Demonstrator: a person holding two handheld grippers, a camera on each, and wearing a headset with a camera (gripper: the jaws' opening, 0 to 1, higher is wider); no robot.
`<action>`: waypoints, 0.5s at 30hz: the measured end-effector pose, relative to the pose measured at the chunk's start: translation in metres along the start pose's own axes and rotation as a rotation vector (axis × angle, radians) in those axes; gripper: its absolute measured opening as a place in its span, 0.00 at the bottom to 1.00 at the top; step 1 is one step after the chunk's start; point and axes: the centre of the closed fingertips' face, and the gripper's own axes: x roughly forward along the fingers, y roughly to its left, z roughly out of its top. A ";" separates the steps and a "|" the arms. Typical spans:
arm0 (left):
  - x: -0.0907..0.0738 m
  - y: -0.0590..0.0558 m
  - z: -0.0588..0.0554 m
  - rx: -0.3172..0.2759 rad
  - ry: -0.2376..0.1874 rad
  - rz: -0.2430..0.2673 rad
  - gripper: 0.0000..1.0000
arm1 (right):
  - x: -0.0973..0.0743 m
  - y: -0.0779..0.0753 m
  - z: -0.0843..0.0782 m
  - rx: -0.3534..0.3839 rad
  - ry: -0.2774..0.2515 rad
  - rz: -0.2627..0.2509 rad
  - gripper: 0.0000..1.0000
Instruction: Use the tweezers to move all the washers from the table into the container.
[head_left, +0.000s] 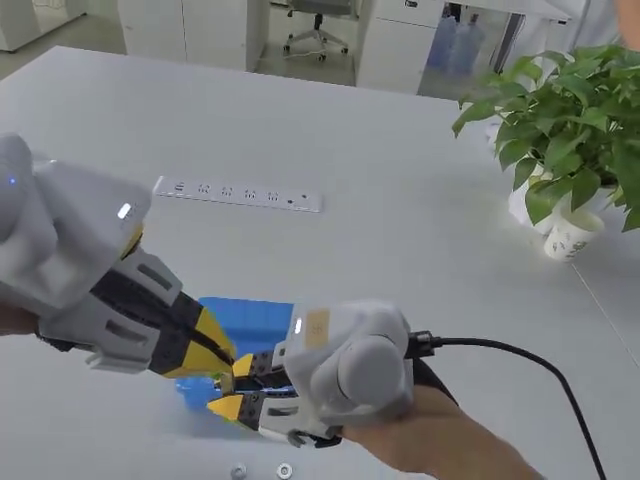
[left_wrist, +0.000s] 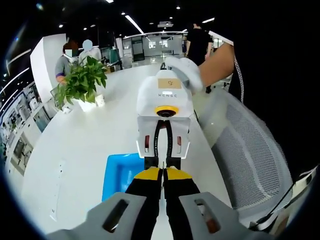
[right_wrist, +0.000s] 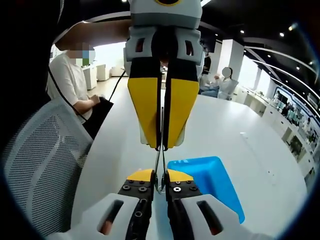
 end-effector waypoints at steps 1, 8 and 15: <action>-0.001 0.002 0.000 0.001 0.001 0.001 0.04 | 0.000 -0.002 0.001 0.001 -0.002 0.000 0.10; -0.003 0.015 -0.002 0.005 0.005 0.009 0.04 | 0.002 -0.016 0.003 -0.005 -0.003 -0.010 0.10; -0.002 0.031 -0.006 0.011 0.014 0.013 0.04 | 0.007 -0.032 0.000 -0.001 -0.006 -0.018 0.10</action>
